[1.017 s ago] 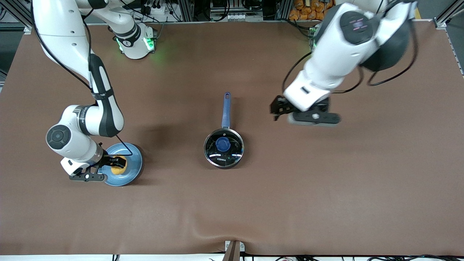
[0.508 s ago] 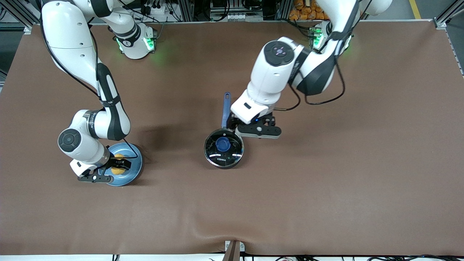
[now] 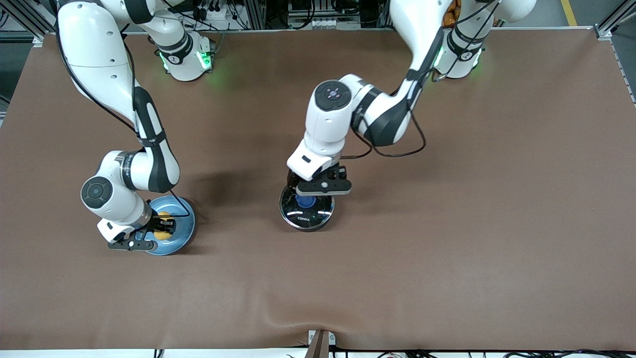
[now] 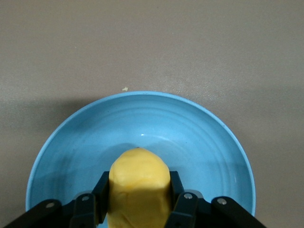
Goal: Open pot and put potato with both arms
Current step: 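Grasp the potato with the right gripper while the left gripper grasps the lid knob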
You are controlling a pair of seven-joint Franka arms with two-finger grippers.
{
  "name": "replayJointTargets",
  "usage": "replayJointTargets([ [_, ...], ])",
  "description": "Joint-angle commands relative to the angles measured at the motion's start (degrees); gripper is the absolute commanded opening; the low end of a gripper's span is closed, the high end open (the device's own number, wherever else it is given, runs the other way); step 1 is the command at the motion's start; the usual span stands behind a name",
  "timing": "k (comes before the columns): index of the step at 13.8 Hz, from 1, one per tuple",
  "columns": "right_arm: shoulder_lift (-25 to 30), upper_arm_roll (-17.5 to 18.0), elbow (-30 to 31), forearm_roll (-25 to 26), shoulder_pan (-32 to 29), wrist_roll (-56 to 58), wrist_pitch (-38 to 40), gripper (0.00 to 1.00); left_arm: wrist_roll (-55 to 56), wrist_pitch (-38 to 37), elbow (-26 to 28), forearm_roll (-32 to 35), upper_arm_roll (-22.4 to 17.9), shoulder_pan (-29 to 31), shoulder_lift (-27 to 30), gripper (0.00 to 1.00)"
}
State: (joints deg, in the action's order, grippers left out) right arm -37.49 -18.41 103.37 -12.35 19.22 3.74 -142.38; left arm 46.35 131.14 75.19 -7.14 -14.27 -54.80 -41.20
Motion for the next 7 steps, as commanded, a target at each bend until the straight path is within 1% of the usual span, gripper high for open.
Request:
replayJointTargets([
  [1,0.7,0.8,-0.4,-1.1,-0.6,1.9,0.3,0.0,1.6,2.4,-3.5,-1.2,-1.8,-1.3,-4.0,1.0],
  [3,2.1,0.8,-0.6,-1.1,-0.3,2.1,0.5,0.0,3.8,3.7,-4.9,-1.2,-2.7,-2.3,-6.2,1.0],
  [6,5.0,0.9,-1.1,-1.2,0.6,1.6,2.2,0.0,5.0,5.7,-5.4,-1.3,-3.6,-3.2,-8.1,1.0],
  [7,6.1,1.0,-1.6,-2.1,0.7,1.5,3.5,0.0,5.2,6.5,-5.4,-1.3,-3.7,-3.3,-8.5,1.0],
])
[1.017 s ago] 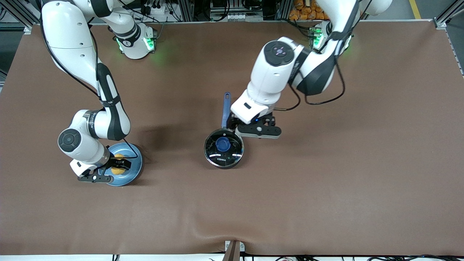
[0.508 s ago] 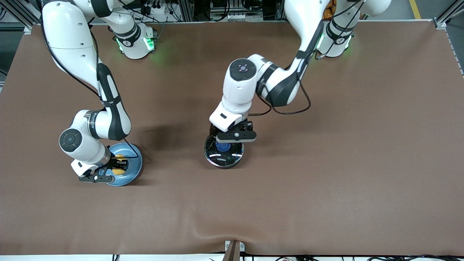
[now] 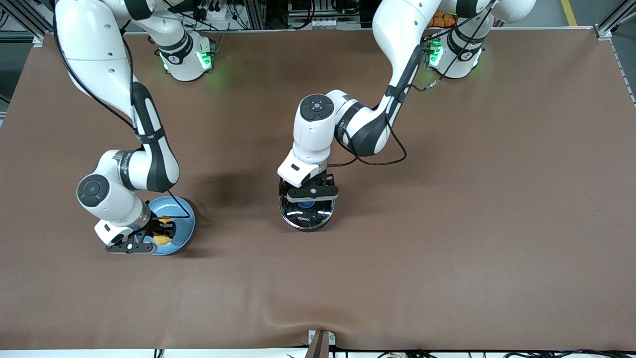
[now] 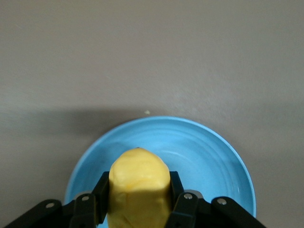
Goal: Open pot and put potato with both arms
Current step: 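Grasp the potato with the right gripper while the left gripper grasps the lid knob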
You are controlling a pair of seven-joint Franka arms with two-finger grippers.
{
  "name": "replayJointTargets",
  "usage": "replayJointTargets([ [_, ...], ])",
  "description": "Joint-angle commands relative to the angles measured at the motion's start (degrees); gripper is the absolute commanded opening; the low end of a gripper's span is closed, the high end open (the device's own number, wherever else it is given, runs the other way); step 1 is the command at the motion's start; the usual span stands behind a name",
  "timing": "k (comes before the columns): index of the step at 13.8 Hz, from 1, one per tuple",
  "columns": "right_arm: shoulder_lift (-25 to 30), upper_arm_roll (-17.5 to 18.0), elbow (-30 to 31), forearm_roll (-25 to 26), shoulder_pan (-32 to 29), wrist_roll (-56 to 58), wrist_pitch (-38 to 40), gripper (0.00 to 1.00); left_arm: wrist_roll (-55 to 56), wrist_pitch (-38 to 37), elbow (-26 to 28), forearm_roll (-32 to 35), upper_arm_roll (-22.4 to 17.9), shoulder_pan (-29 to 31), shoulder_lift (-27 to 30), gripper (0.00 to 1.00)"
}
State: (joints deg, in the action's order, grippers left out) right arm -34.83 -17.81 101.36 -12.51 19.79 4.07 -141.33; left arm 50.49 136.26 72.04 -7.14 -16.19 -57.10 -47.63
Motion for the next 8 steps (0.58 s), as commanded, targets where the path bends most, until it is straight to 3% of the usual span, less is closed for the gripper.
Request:
replayJointTargets([
  [1,4.4,0.3,-0.1,-3.9,0.3,0.9,4.5,0.0,1.0,1.5,-2.3,-1.3,-2.0,-1.0,-2.4,1.0],
  [3,5.8,0.3,-1.8,-6.8,1.4,0.2,8.9,0.0,0.8,1.5,-2.1,-1.3,-2.1,-1.1,-2.4,1.0],
  [8,9.4,0.4,-2.6,-7.3,4.2,-6.1,11.7,0.0,0.2,1.5,-1.7,-1.3,-1.7,-1.4,-3.4,1.0],
])
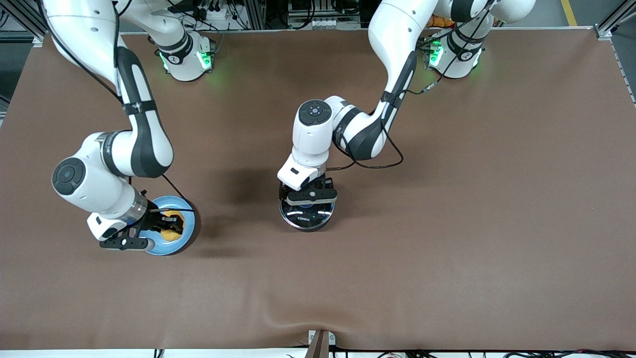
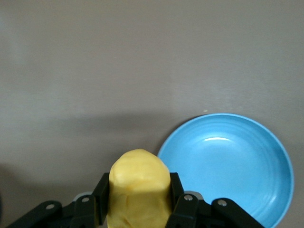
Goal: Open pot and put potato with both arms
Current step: 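Grasp the potato with the right gripper while the left gripper grasps the lid knob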
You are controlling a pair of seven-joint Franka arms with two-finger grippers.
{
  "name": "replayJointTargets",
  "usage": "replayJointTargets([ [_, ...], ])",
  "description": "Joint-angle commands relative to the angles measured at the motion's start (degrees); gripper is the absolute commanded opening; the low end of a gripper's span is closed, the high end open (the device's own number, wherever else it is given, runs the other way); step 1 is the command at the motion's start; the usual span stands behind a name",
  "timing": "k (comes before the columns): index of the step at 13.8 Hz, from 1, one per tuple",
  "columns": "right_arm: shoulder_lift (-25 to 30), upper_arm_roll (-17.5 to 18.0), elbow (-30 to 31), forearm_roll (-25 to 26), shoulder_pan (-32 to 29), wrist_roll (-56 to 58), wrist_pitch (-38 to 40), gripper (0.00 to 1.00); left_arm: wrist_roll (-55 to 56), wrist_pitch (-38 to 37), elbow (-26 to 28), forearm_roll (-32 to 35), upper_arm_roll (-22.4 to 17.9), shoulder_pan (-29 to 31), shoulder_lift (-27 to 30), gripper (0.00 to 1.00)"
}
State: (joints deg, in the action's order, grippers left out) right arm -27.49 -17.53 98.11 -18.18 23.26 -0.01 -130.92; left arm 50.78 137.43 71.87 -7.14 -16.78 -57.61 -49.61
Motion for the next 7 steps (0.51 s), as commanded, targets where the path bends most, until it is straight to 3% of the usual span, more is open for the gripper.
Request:
replayJointTargets([
  [1,2.6,0.1,0.7,-2.4,1.7,-2.9,1.5,0.0,-0.2,0.3,-1.5,-1.2,-1.2,-0.9,-1.5,1.0],
  [5,3.8,0.0,0.5,-3.6,4.9,-6.8,1.6,0.0,-2.6,0.3,-0.7,-0.7,-1.0,-0.9,-1.4,1.0],
  [6,3.8,0.0,0.2,-3.6,5.5,-8.4,1.6,0.0,-3.9,0.4,-0.7,-0.9,-1.0,-0.9,-1.4,0.83],
  [7,3.8,0.0,-0.1,-3.6,6.1,-9.6,1.6,0.0,-4.3,0.3,-0.7,-0.9,-1.0,-0.9,-1.4,0.58],
])
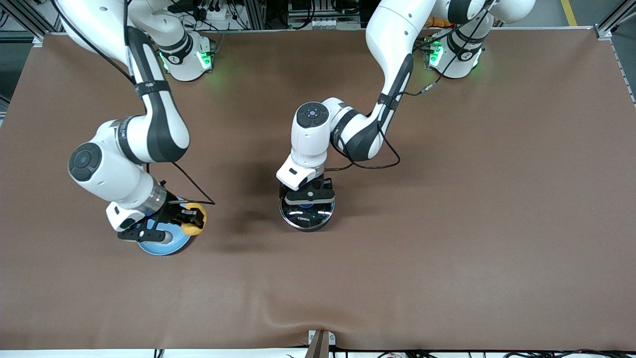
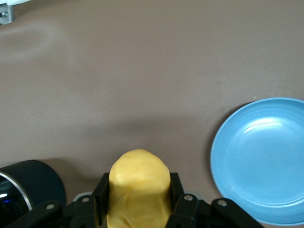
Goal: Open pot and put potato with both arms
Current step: 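Lift the lid off the pot while the right gripper carries the potato over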
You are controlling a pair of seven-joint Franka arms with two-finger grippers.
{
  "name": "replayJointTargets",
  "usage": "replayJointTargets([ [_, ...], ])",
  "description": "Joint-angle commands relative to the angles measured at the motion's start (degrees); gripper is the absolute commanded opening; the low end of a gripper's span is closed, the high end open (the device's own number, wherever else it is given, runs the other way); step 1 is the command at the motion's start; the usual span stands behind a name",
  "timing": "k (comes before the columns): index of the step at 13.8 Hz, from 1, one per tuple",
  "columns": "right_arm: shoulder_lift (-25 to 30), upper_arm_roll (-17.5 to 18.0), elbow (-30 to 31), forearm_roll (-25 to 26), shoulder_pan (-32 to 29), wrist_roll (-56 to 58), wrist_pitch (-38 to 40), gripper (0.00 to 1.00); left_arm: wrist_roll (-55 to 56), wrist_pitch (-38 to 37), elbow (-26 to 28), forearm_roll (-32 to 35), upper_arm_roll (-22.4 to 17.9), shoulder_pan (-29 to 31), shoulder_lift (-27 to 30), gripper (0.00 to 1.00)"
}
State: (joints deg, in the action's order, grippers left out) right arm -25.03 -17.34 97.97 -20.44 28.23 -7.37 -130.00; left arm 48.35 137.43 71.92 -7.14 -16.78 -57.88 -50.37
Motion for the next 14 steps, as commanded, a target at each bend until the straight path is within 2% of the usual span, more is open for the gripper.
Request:
replayJointTargets([
  [1,1.4,-0.2,-0.2,-1.4,1.6,-3.3,0.7,0.0,-1.9,0.4,-0.7,-0.8,-1.0,-0.7,-0.6,0.41],
  [4,1.4,-0.2,-0.8,-1.4,3.1,-6.2,0.6,0.0,-3.0,0.3,-0.7,-1.3,-0.9,-0.6,-0.7,0.07],
  [5,1.3,-0.2,-1.1,-1.4,3.8,-7.3,0.6,0.0,-3.0,0.3,-0.7,-1.5,-0.9,-0.6,-0.7,0.0],
  [8,1.0,-0.2,-1.1,-1.4,5.0,-9.8,0.5,0.0,-2.9,-1.7,-0.8,-3.6,-0.8,-0.4,0.5,0.0],
  [10,0.9,-0.2,-1.1,-1.4,5.9,-10.0,0.5,0.0,-3.3,-6.9,-1.2,-5.5,-1.1,0.0,1.6,0.0],
  [14,0.8,-0.2,-1.8,-3.8,6.4,-10.0,0.1,0.0,-10.6,-15.9,-1.1,-5.8,-1.7,3.1,8.2,0.0],
])
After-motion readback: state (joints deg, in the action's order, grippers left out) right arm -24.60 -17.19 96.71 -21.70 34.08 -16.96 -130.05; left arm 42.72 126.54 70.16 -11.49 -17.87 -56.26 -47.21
